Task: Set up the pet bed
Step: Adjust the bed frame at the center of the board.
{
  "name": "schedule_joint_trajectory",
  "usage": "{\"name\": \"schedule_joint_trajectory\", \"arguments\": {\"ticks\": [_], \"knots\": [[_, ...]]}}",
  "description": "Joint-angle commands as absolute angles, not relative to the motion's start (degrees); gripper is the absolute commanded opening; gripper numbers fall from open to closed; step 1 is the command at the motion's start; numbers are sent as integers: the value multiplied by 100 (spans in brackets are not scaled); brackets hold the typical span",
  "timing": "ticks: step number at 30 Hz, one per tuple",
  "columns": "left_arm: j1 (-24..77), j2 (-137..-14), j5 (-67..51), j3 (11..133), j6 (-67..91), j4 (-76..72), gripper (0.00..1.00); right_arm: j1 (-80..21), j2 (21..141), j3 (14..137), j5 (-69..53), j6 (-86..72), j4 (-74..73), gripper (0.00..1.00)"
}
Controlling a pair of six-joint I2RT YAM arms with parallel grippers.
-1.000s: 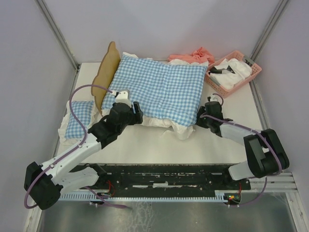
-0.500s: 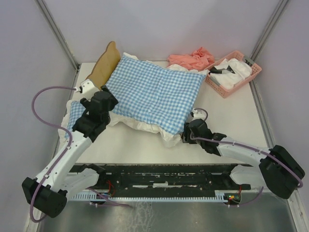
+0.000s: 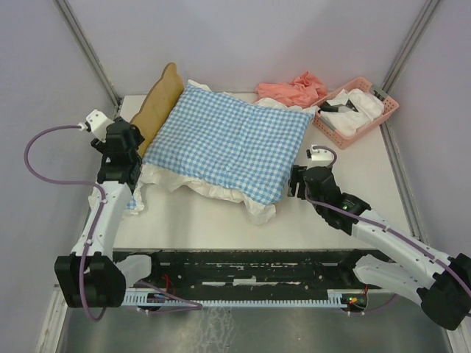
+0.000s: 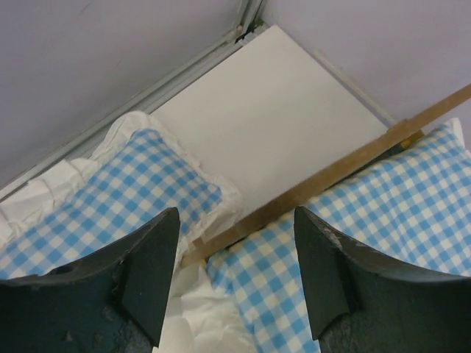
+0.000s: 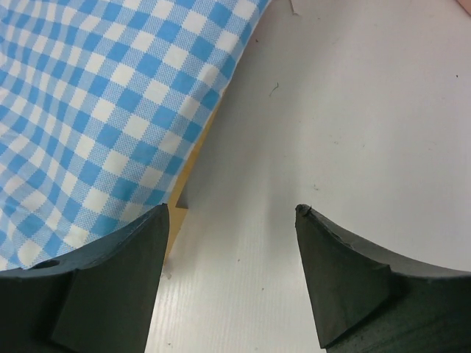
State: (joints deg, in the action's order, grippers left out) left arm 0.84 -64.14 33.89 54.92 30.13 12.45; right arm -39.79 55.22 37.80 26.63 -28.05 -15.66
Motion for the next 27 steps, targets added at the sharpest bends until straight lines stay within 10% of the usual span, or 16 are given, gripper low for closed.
{"name": "schedule_joint_trajectory", "arguments": {"ticks": [1, 12, 20, 27], "knots": [[-172, -6735, 2405, 5632, 2384, -258, 68, -3958, 5352, 3739, 2768, -2634, -1527, 78], [-171, -8129, 1919, 6249, 1911, -1474, 37, -2039, 6302, 4704, 1489, -2740, -734, 78], [-299, -9020, 1410, 7174, 1385, -1837, 33, -1644, 6668, 4645, 1018, -2927, -344, 77], [-128, -8650, 988, 7789, 2524, -495, 52, -1606, 6737, 4507, 1138, -3099, -452, 75]]}}
